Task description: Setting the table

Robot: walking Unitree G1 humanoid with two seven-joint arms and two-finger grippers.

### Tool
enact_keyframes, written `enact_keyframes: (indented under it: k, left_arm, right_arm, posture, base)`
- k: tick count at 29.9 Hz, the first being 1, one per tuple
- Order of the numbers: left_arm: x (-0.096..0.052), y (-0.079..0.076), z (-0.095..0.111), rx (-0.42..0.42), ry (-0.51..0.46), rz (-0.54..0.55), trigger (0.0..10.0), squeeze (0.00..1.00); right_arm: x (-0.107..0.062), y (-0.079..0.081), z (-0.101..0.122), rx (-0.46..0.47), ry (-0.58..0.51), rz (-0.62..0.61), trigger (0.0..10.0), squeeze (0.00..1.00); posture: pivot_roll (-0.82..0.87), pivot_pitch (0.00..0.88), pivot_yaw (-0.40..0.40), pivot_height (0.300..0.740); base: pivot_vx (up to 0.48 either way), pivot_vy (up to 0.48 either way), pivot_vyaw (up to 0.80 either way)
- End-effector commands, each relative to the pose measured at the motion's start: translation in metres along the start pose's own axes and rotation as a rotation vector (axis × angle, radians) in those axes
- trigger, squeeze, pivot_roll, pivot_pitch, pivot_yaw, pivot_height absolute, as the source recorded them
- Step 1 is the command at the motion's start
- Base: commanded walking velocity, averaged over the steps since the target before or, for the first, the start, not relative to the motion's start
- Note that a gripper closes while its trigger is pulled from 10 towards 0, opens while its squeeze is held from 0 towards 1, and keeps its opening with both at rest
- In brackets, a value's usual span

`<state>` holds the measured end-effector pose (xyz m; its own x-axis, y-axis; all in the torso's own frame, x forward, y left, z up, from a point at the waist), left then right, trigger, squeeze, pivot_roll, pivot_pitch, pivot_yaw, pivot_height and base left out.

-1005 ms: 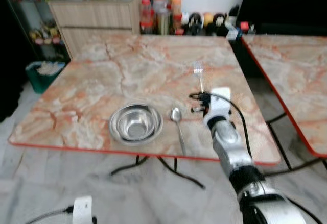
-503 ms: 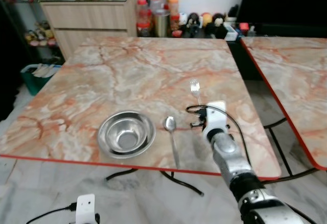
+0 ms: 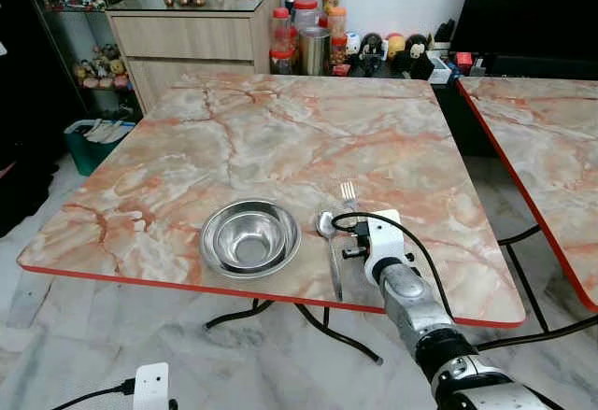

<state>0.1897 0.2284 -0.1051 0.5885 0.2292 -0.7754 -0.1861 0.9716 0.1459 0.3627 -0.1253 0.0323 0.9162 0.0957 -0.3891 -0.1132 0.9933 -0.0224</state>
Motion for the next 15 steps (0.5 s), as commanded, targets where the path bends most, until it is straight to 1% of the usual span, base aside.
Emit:
enact_keyframes:
  k: [1,8,12,13,15]
  left_arm:
    - [0.000,0.004,-0.004,-0.007,0.019,0.008,10.0,0.00]
    - [0.000,0.005,-0.001,-0.007,0.014,0.010,10.0,0.00]
    - [0.001,0.005,0.002,-0.008,0.008,0.013,10.0,0.00]
    - [0.001,0.005,0.002,-0.009,0.005,0.013,10.0,0.00]
    - [0.001,0.004,0.002,-0.011,0.003,0.013,10.0,0.00]
  right_arm:
    - [0.001,-0.001,-0.002,0.004,0.025,-0.013,10.0,0.00]
    - [0.003,-0.003,-0.001,0.045,0.066,-0.060,10.0,0.00]
    - [0.003,-0.006,0.022,0.062,0.034,-0.071,10.0,0.00]
    - [0.001,-0.007,0.032,0.072,0.020,-0.071,10.0,0.00]
    - [-0.003,-0.007,0.041,0.075,0.005,-0.068,10.0,0.00]
  posture:
    - [0.04,0.000,0.002,0.740]
    - [0.05,0.000,-0.006,0.740]
    - [0.05,0.000,-0.015,0.740]
    - [0.05,0.000,-0.015,0.740]
    - [0.05,0.000,-0.021,0.740]
  base:
    - [0.000,0.000,0.00]
    - [0.000,0.000,0.00]
    - [0.000,0.000,0.00]
    - [0.000,0.000,0.00]
    - [0.000,0.000,0.00]
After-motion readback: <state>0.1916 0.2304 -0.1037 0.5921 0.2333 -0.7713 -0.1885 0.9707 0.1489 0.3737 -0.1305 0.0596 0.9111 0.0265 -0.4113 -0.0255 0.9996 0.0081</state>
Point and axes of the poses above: a point about 5 cm out from each wrist's last joint towards the gripper, its own x axis pointing out of the wrist towards the gripper, its own z axis along the axis of the wrist's last joint, y = z × x, the point moved 3 cm from there along x, pointing out of the wrist towards the gripper, and after that the axes turned 3 degrees about x, right-handed, at the moved point
